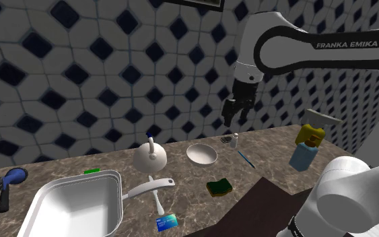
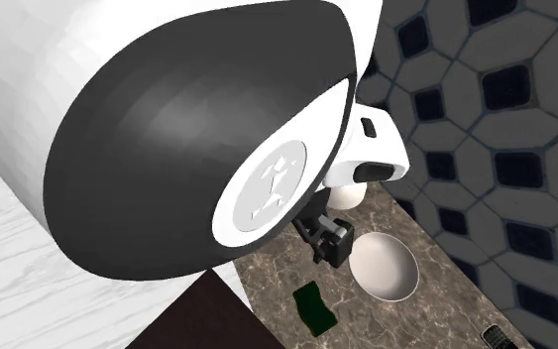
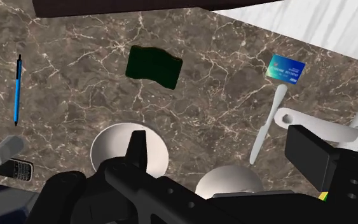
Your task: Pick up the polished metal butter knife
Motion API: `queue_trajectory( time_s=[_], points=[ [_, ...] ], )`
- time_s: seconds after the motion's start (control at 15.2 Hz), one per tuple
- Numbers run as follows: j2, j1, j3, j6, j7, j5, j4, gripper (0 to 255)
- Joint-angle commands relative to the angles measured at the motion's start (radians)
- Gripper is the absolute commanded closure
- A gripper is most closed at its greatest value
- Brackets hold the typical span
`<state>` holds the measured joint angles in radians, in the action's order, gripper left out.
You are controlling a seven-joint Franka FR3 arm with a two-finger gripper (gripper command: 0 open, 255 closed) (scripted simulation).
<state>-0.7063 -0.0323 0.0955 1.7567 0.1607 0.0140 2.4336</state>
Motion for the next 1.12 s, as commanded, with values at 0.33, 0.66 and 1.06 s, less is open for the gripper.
queue_trajectory(
  time_s=[0.33, 0.66, 1.06],
  points=[
    [0.183, -0.009, 0.085, 0.240, 0.122, 0.038, 0.064, 0],
    [0.349, -0.008, 0.142, 0.397, 0.212, 0.039, 0.060, 0],
    [0.581, 0.000, 0.200, 0.565, 0.338, -0.006, 0.006, 0]
  ],
)
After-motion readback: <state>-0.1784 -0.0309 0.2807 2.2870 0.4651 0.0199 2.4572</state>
